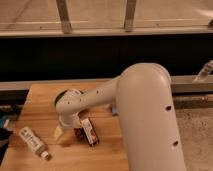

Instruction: Drag the pepper across the table

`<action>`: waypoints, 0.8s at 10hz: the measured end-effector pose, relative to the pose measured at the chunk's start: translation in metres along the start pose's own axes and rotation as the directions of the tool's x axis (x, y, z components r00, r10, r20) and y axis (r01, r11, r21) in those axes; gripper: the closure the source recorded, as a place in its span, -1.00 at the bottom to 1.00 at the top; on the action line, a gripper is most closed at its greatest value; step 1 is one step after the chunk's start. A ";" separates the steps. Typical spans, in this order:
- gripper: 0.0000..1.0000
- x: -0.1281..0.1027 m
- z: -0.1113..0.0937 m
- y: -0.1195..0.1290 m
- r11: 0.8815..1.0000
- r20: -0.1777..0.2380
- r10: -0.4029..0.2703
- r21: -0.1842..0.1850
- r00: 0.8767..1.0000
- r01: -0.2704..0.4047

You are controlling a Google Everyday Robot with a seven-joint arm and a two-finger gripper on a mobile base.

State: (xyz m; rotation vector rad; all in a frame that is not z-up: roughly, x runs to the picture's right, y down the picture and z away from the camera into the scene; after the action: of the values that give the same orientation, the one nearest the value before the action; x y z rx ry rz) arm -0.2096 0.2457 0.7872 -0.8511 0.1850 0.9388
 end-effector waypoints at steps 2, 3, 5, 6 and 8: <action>-0.07 -0.001 0.002 0.001 1.000 0.002 -0.004 0.023 1.000 0.004; 0.14 -0.001 0.001 0.000 0.999 0.003 -0.006 0.034 1.000 0.006; 0.54 0.000 -0.001 0.000 0.999 0.008 -0.009 0.040 1.000 0.009; 0.74 0.000 -0.002 0.001 0.999 0.011 -0.013 0.040 1.000 0.012; 1.00 0.000 -0.006 0.002 0.999 0.025 -0.016 0.036 1.000 0.015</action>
State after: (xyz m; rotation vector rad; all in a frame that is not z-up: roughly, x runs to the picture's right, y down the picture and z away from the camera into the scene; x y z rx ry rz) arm -0.2100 0.2419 0.7824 -0.8064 0.1730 0.9285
